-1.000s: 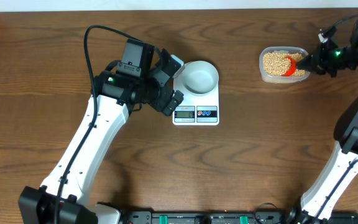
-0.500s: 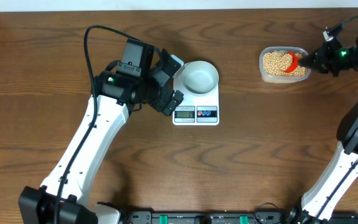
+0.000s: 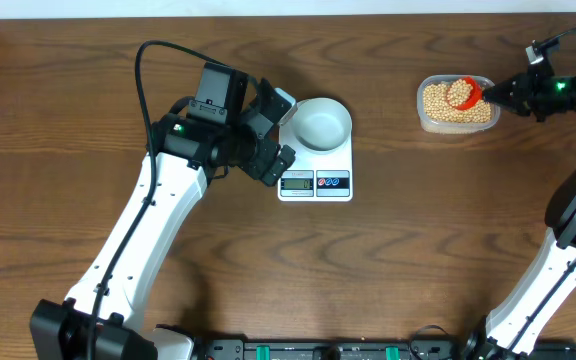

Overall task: Scoop item into bowl and weigh 50g on scale
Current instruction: 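Tilt the scoop upright and lift it out of the tub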

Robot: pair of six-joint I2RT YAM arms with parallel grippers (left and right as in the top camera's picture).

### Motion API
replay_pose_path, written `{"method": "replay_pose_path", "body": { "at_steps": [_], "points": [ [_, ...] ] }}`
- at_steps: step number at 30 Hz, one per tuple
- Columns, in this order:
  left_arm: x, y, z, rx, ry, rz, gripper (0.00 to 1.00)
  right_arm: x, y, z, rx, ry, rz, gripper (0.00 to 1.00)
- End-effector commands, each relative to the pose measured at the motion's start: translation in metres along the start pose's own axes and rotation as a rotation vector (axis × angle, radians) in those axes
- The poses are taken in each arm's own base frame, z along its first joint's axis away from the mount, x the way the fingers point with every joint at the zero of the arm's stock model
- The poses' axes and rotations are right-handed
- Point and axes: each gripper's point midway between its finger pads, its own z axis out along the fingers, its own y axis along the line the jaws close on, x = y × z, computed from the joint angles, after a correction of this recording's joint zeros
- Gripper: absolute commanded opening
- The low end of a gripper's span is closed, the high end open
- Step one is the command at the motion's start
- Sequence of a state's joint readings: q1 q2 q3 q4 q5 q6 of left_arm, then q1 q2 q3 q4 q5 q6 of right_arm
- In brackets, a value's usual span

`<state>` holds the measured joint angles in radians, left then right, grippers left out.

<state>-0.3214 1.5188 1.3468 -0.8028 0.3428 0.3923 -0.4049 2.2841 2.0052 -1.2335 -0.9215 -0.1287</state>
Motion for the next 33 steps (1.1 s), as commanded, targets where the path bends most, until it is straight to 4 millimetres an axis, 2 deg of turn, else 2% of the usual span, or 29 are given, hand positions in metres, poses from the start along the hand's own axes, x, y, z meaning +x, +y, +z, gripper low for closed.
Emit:
{"method": "replay_pose_path", "body": {
  "at_steps": [1, 24, 33],
  "points": [
    [0.003, -0.002, 0.005, 0.02, 0.012, -0.012, 0.93, 0.001, 0.003, 0.001, -0.062, -0.001, -0.01, 0.01],
    [0.003, -0.002, 0.005, 0.02, 0.012, -0.012, 0.93, -0.003, 0.021, -0.008, -0.194, -0.034, -0.01, 0.01],
    [0.003, -0.002, 0.005, 0.02, 0.012, -0.012, 0.93, -0.007, 0.044, -0.015, -0.334, -0.061, -0.021, 0.01]
  ]
}}
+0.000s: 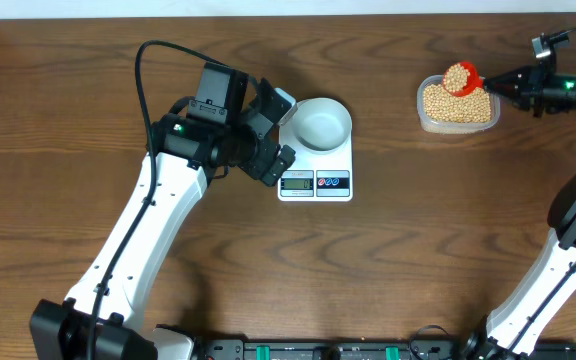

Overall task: Scoop item into bowl and weigh 50g on scale
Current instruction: 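Tilt the scoop upright and lift it out of the tub, then carry the filled scoop with the right gripper over the white bowl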

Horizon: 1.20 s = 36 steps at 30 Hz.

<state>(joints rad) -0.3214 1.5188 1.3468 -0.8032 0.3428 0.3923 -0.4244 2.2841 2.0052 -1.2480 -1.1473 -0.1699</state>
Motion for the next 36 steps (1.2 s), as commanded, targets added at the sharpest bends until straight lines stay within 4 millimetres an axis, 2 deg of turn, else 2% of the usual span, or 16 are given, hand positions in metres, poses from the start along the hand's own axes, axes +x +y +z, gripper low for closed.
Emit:
{"method": "replay_pose_path", "body": {
  "at_steps": [1, 8, 19, 27, 36],
  "points": [
    [0.003, -0.002, 0.005, 0.019, 0.011, -0.012, 0.93, -0.003, 0.013, -0.001, -0.12, -0.02, -0.001, 0.01],
    [0.003, -0.002, 0.005, 0.019, 0.011, -0.012, 0.93, 0.0, 0.022, 0.008, -0.149, -0.004, -0.004, 0.01],
    [0.003, -0.002, 0.005, 0.019, 0.011, -0.012, 0.93, 0.011, 0.048, 0.039, -0.212, 0.062, -0.034, 0.01],
    [0.003, -0.002, 0.005, 0.019, 0.011, -0.012, 0.93, 0.027, 0.067, 0.072, -0.229, 0.139, -0.071, 0.01],
    [0.003, -0.002, 0.005, 0.019, 0.011, -0.012, 0.93, 0.053, 0.092, 0.121, -0.24, 0.249, -0.14, 0.01]
  ]
}}
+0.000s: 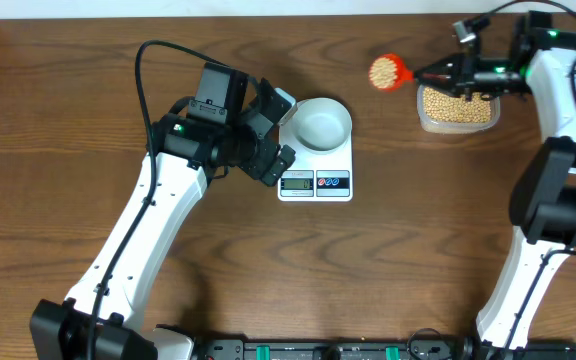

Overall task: Scoop item into bowl and weigh 50g on scale
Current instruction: 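Carry the filled scoop with the right gripper over the white bowl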

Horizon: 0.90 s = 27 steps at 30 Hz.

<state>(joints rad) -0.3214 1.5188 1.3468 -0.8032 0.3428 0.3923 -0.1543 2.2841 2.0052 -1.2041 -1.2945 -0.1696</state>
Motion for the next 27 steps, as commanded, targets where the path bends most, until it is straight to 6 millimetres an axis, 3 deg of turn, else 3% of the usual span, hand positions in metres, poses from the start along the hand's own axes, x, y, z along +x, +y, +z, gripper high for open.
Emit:
{"method": "replay_pose_path", "body": {
  "at_steps": [1, 10, 18, 27],
  "points": [
    [0.003, -0.002, 0.005, 0.019, 0.011, -0.012, 0.93, 0.007, 0.006, 0.027, -0.033, 0.05, -0.008, 0.01],
    [0.003, -0.002, 0.005, 0.019, 0.011, -0.012, 0.93, 0.025, 0.006, 0.068, 0.04, 0.148, -0.054, 0.01],
    [0.003, -0.002, 0.005, 0.019, 0.011, -0.012, 0.93, 0.035, 0.011, 0.086, 0.042, 0.192, -0.069, 0.01],
    [0.003, -0.002, 0.005, 0.019, 0.011, -0.012, 0.93, 0.047, 0.004, 0.101, 0.12, 0.245, -0.089, 0.01]
  ]
}}
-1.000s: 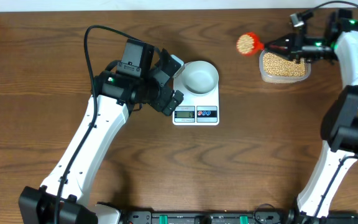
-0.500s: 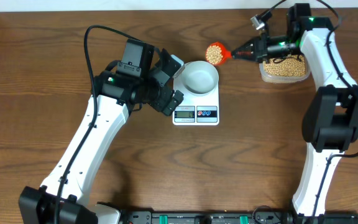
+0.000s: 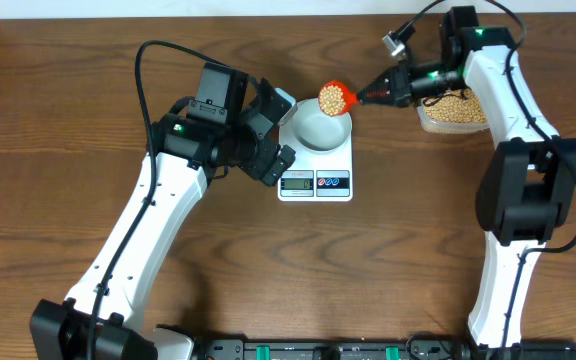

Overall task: Scoop item into bowl and weigh 50g on scale
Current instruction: 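Carry the filled scoop with the right gripper over the white bowl, then tip the scoop with the right gripper to pour soybeans into bowl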

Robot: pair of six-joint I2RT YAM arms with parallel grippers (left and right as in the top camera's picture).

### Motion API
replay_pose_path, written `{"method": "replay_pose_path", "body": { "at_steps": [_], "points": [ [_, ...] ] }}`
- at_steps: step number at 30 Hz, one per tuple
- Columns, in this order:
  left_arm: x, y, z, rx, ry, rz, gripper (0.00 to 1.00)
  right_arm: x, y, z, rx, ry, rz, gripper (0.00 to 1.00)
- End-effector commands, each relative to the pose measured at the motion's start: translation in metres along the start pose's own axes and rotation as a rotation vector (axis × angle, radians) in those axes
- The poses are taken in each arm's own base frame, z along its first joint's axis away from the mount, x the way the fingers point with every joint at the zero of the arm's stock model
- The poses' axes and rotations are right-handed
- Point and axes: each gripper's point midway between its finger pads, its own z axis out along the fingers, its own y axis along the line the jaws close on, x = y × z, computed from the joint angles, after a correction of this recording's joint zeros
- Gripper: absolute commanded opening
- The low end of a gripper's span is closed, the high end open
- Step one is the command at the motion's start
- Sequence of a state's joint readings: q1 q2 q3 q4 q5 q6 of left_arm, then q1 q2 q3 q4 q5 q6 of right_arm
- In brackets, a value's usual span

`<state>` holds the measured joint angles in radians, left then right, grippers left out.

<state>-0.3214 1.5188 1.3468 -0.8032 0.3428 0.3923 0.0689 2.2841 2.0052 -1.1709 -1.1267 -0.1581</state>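
A white bowl sits on the white digital scale in the middle of the table. Over the bowl's upper right rim hangs a red scoop heaped with tan beans, its handle in my right gripper, which is shut on it. A clear tub of the same beans stands at the right, partly under my right arm. My left gripper is at the bowl's left rim; whether its fingers are closed on the rim is not clear from above.
The wooden table's far edge runs just behind the tub and the right arm. My left arm crosses the table from the lower left. The right arm reaches up the right side and over the tub.
My right gripper has moved left with the full scoop, from between the tub and the bowl to over the bowl's right rim. The left arm has not moved.
First the scoop lay in the tub among the beans. Then it was lifted, full, at the tub's far edge. Then it hung left of the tub, and now it is over the bowl. The left gripper stayed at the bowl throughout.
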Motion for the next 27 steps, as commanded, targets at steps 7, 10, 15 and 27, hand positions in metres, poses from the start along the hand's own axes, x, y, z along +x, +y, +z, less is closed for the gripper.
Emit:
{"method": "replay_pose_path", "body": {
  "at_steps": [7, 10, 15, 27],
  "points": [
    [0.003, -0.002, 0.005, 0.02, 0.012, -0.012, 0.93, 0.01, 0.001, 0.022, 0.03, 0.062, -0.018, 0.01],
    [0.003, -0.002, 0.005, 0.019, 0.011, -0.012, 0.93, 0.014, 0.001, 0.026, 0.066, 0.085, -0.017, 0.01],
    [0.003, -0.002, 0.005, 0.019, 0.011, -0.012, 0.93, 0.013, 0.008, 0.027, 0.082, 0.095, -0.037, 0.01],
    [0.003, -0.002, 0.005, 0.019, 0.011, -0.012, 0.93, 0.016, 0.021, 0.011, 0.218, 0.102, -0.086, 0.01]
  ]
}}
